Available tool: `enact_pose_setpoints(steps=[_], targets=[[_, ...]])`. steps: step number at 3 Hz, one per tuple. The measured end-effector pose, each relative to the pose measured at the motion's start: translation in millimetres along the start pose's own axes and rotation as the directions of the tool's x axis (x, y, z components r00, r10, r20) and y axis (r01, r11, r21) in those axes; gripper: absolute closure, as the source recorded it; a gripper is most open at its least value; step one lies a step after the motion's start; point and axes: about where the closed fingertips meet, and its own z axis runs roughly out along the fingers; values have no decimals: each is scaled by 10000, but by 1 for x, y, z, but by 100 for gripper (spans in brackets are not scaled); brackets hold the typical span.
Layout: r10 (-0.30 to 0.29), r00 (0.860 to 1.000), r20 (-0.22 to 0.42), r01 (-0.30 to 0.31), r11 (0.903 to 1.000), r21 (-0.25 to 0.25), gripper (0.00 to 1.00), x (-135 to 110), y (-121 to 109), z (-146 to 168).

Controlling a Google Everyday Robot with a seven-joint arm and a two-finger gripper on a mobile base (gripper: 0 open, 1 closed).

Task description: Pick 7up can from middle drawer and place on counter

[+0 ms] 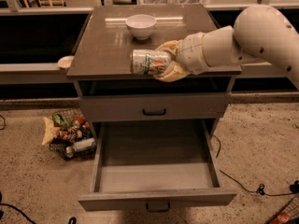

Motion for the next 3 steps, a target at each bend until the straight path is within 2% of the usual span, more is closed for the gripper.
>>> enact_pose_setpoints(steps=[1,2,3], targets=[[564,9984,-106,-567,9980,-275,100,19,-21,8],[1258,9915,-340,-1278,9896,-665,100,50,-52,25],[2040,9776,-520,-2069,9767,-575,100,82,-97,33]])
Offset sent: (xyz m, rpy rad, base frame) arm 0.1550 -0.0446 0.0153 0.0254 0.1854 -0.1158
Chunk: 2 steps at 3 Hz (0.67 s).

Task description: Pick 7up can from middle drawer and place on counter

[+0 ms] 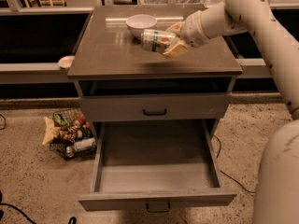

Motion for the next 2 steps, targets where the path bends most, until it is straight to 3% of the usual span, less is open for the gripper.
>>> enact_pose_setpoints(steps=[1,2], targets=[[549,9985,3,-548,9979,355,100,13,-28,-1],[1274,9918,119,-1278,9906,492,82,27,-44,2]])
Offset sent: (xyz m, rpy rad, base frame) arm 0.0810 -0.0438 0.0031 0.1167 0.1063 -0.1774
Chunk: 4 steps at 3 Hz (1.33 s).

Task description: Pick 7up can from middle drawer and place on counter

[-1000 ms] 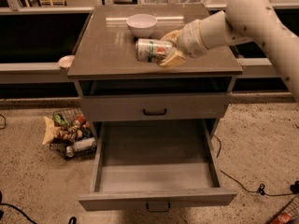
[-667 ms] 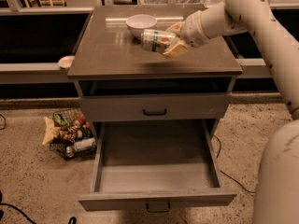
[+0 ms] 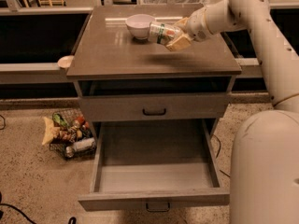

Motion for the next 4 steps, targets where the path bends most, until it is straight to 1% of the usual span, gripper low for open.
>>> enact_pose_setpoints(steps=[1,3,4], targets=[[831,9965,63,-831,9965,-62,51,17,-9,6],[1441,9895,83,-1438,9892,-293,3,28,-12,9],[1540,9880,136,-1536,9877,-295,0,29,-13,6]])
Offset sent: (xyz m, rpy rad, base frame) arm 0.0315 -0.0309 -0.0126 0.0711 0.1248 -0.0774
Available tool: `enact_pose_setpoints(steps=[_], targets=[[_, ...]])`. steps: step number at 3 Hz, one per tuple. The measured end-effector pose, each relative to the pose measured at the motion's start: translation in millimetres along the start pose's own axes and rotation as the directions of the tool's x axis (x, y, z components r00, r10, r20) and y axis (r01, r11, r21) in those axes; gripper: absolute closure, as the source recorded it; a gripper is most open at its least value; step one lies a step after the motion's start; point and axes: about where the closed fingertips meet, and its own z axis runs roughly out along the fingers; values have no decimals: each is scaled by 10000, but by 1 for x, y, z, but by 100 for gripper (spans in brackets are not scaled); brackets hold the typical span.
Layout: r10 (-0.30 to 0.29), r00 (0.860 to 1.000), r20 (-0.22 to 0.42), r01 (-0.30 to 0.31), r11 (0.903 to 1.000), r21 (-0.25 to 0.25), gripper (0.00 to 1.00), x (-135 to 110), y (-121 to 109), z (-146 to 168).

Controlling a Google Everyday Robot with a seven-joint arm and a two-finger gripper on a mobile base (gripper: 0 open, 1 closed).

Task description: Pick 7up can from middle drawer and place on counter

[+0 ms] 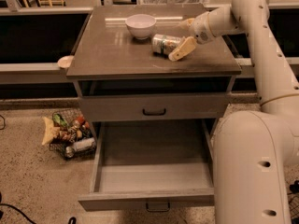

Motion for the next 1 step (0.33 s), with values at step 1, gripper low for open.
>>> enact_pose_setpoints(steps=[1], targets=[[12,9998,186,-14,10000,70,0,-1,-2,-7]])
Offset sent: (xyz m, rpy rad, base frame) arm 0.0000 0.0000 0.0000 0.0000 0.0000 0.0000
